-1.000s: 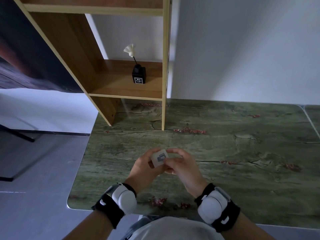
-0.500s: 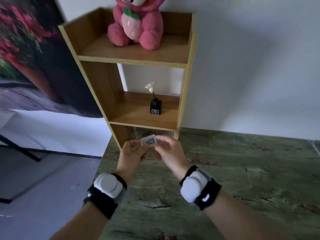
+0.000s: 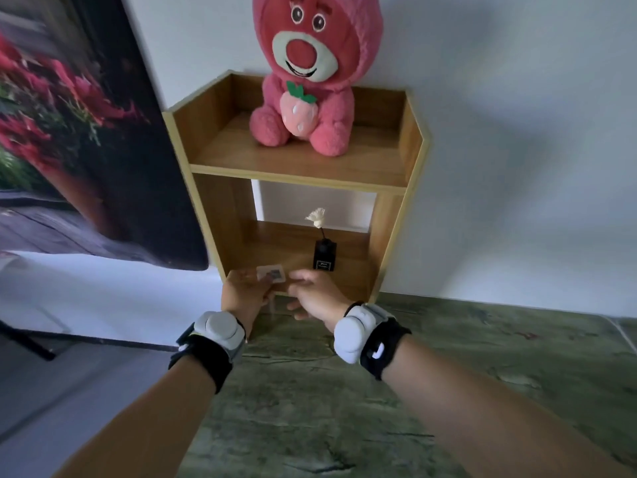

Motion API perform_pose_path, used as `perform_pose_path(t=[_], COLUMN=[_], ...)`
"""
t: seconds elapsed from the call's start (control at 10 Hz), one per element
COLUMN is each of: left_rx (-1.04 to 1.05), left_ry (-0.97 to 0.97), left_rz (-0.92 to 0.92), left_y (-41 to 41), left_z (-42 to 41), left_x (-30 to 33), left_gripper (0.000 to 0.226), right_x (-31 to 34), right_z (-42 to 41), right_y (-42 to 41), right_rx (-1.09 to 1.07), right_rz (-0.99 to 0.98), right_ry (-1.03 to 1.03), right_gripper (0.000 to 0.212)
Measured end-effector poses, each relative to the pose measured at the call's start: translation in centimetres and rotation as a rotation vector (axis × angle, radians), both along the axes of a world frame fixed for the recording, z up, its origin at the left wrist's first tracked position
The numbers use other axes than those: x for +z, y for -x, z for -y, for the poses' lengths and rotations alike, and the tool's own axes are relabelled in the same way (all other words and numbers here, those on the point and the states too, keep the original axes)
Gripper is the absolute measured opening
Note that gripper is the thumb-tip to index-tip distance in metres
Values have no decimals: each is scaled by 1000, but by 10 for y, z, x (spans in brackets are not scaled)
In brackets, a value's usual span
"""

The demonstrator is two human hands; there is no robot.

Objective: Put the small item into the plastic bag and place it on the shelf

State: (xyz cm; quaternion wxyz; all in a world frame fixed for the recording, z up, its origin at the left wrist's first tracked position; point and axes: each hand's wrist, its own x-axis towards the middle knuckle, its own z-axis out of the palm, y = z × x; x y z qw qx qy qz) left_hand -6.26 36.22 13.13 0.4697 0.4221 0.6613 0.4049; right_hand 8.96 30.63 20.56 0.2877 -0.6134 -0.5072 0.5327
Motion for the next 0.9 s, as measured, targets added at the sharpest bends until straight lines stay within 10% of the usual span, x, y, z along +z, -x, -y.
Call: perform_pose_path(t=[0.5, 0.9], left_rx=[-45, -360], left_ry=[29, -243], left_rz=[-250, -489], left_y=[-10, -99], left_z=[24, 193], left_x=[19, 116], left_gripper=[26, 35], right_x=[13, 79], right_z=[34, 189], right_y=[-39, -145], right_rx=[13, 82], right_rz=[221, 334], right_ry=[-35, -269], right_gripper=[45, 34])
